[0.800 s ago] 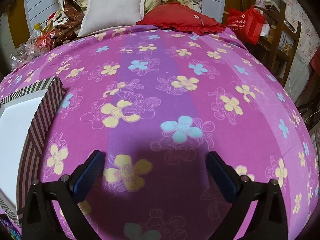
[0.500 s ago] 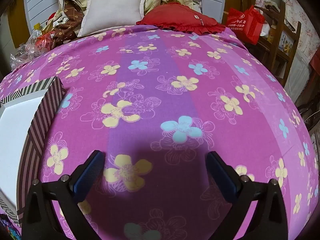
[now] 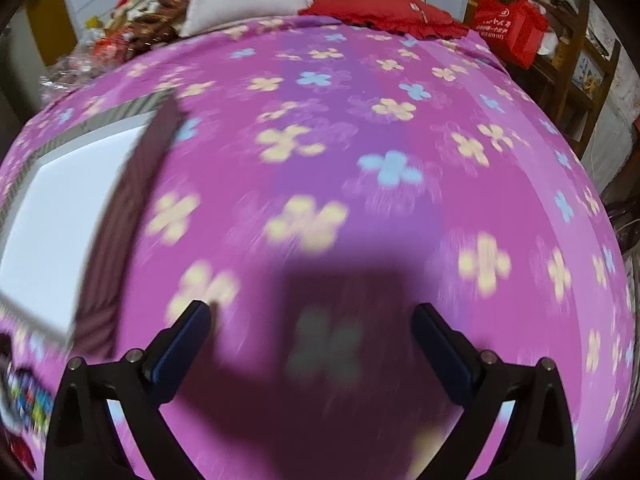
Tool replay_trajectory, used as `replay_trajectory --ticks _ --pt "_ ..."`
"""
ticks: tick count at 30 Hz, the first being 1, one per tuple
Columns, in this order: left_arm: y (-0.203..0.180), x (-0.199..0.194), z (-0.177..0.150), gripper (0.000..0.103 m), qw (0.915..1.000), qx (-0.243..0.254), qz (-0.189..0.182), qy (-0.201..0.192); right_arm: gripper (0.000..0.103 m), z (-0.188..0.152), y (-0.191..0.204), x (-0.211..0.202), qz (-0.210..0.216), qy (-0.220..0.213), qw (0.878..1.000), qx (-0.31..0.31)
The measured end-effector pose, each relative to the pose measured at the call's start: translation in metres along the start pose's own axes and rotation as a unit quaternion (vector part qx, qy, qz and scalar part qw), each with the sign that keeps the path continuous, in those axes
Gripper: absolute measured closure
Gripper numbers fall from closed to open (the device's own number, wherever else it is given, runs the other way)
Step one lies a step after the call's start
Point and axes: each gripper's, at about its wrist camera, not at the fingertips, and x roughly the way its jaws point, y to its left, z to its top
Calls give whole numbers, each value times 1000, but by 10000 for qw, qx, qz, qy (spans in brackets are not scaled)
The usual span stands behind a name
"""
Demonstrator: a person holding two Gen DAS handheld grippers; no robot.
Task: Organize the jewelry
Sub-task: 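Swing both tools over the bedspread toward the jewelry pile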
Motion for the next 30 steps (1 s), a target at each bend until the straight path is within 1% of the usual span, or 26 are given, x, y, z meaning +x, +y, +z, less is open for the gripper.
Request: replay_trajectory --ticks 3,5,7,9,11,13,18,21,26,30 --pt "-15 -15 -9 30 9998 102 -91 -108 1 -29 22 -38 64 -402 9988 -281" --pt "-26 -22 -13 30 9996 214 -133 -159 1 -42 37 -62 278 -650 9967 -404" --pt "-36 -28 -17 30 9992 300 -163 -211 1 -53 49 -81 499 -840 9945 -364" --pt "-45 -34 -20 30 9988 363 -211 -236 1 -64 65 -96 810 -937 9918 -313" --pt "-53 -40 -25 30 9984 429 -241 -263 1 -72 80 -104 1028 -963 9894 -356" --pt "-60 -43 -25 30 9982 473 -218 -289 1 -80 96 -110 1147 -1002 9874 -421" --pt "-74 -53 -30 30 9974 572 -199 -383 1 -97 133 -122 1126 -1054 9859 -652" --pt "-78 -55 -34 30 9972 600 -202 -391 1 -96 138 -123 1211 -996 9858 -601" --pt "-86 -58 -35 30 9972 592 -188 -416 1 -98 151 -130 1041 -1007 9865 -763" --pt "-88 -59 -34 30 9972 598 -160 -423 1 -99 153 -130 1036 -970 9871 -745"
